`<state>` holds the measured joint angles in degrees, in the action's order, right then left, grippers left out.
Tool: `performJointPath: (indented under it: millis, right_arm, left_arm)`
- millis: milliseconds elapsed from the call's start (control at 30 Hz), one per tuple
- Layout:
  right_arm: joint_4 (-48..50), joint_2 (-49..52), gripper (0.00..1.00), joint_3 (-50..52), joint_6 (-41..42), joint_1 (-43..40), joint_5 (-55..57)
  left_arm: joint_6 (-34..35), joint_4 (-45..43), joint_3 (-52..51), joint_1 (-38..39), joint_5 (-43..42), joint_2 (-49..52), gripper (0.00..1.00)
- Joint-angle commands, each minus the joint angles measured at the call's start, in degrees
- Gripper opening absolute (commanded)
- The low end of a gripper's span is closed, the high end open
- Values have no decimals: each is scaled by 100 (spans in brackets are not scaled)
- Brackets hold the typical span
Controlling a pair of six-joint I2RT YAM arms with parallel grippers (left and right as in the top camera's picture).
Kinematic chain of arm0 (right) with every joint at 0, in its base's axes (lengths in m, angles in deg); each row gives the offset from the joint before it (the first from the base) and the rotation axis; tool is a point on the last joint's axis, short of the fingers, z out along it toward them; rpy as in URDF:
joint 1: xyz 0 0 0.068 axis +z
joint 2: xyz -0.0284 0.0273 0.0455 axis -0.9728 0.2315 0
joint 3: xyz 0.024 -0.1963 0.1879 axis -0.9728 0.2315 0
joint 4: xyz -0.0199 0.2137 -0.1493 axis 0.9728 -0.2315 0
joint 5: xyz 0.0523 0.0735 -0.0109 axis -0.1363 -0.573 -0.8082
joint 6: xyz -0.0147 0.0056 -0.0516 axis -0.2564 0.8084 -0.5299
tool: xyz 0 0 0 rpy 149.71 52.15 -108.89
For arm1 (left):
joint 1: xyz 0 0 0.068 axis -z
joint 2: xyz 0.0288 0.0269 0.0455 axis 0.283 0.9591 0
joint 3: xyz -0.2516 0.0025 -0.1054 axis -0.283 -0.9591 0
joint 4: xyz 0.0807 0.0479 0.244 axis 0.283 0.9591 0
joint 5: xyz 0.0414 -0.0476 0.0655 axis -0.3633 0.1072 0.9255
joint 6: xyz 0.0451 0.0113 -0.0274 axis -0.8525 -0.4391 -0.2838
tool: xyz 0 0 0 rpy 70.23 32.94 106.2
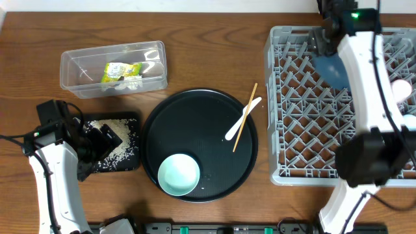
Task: Sort waste into correct bins and load items into the dishwasher rack
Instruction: 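Carry blue plate with right gripper and set it in rack, then reach right gripper to mint-green bowl and grasp it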
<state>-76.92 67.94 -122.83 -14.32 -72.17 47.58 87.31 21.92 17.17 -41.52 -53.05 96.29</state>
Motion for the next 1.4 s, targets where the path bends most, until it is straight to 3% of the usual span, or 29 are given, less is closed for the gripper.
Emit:
performJointPath:
  millis: [0,100,367,567,700,1067,1367]
  right_arm:
    - [-109,-610,85,-20,20,208,-1751]
    - [-361,-785,83,-20,22,470,-2566]
    - [-1366,-680,84,-17,22,1753,-3381]
    - [-1991,-212,81,-17,26,2730,-3488]
    - [-2238,258,78,-17,22,3180,-4140]
    - [-2354,1316,72,138,17,4072,-4402]
    - [-1604,1335,71,1397,26,4374,-4465]
  left_arm:
    - [-52,22,28,-20,72,22,98]
    - [-52,24,28,-20,72,22,98]
    - [-55,22,28,-20,74,22,98]
    - [-57,22,28,-20,74,22,98]
    - [-146,22,28,-20,74,22,98]
    - [-160,22,28,-20,74,22,98]
    - [-160,17,28,-20,74,22,98]
